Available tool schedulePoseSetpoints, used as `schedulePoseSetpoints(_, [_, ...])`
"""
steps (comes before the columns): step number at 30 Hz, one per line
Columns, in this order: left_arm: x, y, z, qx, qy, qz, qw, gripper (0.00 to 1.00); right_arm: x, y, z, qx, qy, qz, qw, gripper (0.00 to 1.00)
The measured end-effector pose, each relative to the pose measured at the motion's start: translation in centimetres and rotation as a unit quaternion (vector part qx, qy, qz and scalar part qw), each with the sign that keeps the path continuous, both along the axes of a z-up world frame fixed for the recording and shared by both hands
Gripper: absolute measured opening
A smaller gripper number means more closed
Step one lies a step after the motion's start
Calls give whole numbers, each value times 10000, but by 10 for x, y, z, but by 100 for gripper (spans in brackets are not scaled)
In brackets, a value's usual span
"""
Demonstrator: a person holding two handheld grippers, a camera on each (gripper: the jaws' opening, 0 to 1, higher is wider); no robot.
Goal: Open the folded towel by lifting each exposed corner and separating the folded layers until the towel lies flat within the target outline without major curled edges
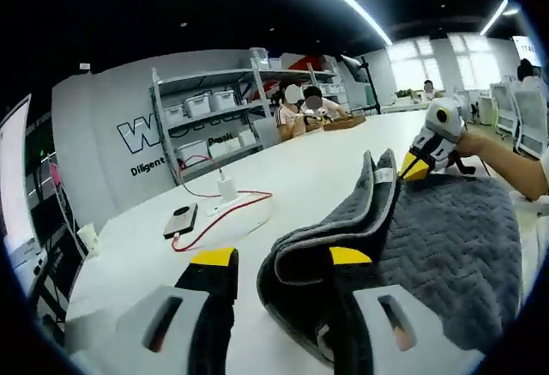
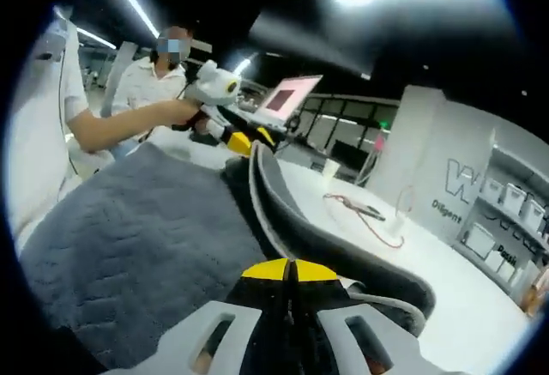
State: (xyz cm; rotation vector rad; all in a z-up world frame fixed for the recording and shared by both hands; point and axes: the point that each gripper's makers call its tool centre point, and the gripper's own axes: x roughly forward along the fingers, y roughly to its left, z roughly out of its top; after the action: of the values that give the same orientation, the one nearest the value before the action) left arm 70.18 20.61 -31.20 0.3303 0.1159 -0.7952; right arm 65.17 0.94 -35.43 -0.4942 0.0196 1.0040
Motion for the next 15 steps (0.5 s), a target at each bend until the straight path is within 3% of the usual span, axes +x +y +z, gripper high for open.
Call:
schedulePoseSetpoints(5, [-9, -7, 6, 154, -192, -109, 9996, 34, 6, -1, -10, -304, -11, -1, 9995, 0])
schedulePoseSetpoints(9, [-27, -21, 6, 417, -356, -600, 9967, 13, 9, 2, -14, -474, -28, -19, 9989, 0])
schedulePoseSetpoints(10, [-35, -26, 6, 617, -535, -780, 9936, 11, 9, 5, -13, -512, -60, -7, 9987, 0])
schedulePoseSetpoints(15, [-41, -27, 9, 608, -604, -743, 9935, 9, 8, 15, -13, -640, -139, 71, 9978, 0])
